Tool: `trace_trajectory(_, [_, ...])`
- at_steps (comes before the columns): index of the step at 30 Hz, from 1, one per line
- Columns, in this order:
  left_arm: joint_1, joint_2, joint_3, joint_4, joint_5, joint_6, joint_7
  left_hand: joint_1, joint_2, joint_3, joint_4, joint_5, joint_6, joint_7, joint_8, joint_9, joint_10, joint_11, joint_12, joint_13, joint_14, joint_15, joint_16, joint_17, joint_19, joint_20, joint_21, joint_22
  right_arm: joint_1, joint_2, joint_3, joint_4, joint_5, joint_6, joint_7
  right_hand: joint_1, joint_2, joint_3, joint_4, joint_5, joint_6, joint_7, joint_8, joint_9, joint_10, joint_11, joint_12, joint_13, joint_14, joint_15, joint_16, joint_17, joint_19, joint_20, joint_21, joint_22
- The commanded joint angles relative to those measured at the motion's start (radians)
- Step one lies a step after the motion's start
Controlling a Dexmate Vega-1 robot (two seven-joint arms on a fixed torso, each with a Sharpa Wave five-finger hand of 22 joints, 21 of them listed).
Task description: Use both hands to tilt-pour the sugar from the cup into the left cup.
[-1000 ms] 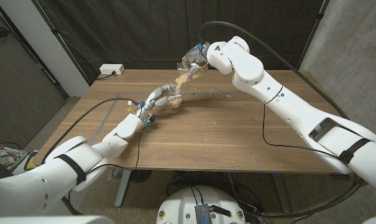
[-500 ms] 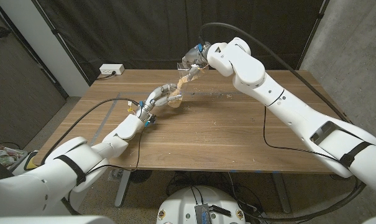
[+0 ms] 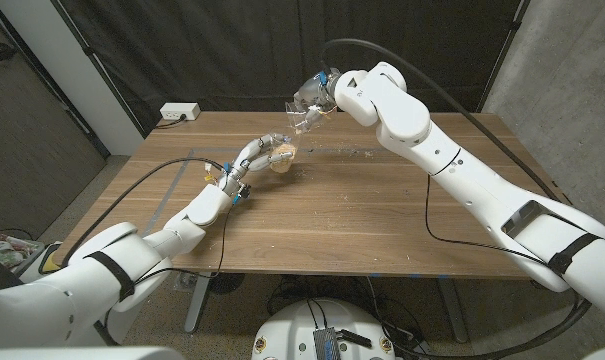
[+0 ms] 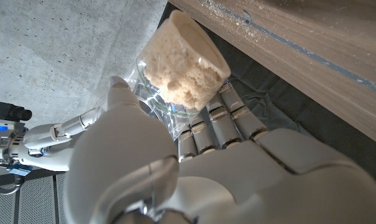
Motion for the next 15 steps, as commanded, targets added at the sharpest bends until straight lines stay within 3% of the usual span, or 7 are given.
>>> trace_trajectory(1, [0.009,0.019,0.016,-0.045,0.014,0.006,0.036,0.011,0.005,-0.005,-0.005,0.002,0.009,0.001,0.005,0.001,0.012,-0.002,0.005,0.003,0.012,-0.125,-0.001,0.005,0.004,-0.100,0.008,0.003,-0.025,-0.011,0.008,-0.031,-0.040,0.017,0.001,-0.007,0.004,0.020,0.013,0.005,0.018,-0.007,0.004,0.005,0.009,-0.001,-0.002,0.004,0.004,-0.181,-0.001,0.005,-0.004,-0.008,-0.002,0.003])
trace_trajectory(15, [-0.001,0.003,0.028,-0.014,0.008,-0.014,0.040,0.012,0.005,-0.007,-0.005,0.002,0.013,0.001,0.010,-0.001,0.015,0.000,0.005,0.001,0.016,-0.124,0.000,0.006,0.005,-0.101,0.010,0.003,-0.028,-0.016,-0.012,-0.050,-0.143,0.080,0.020,-0.002,0.005,0.022,0.007,0.006,0.026,-0.007,0.005,0.007,0.017,-0.007,-0.003,0.006,0.007,-0.182,0.005,0.016,-0.005,-0.007,-0.001,0.003])
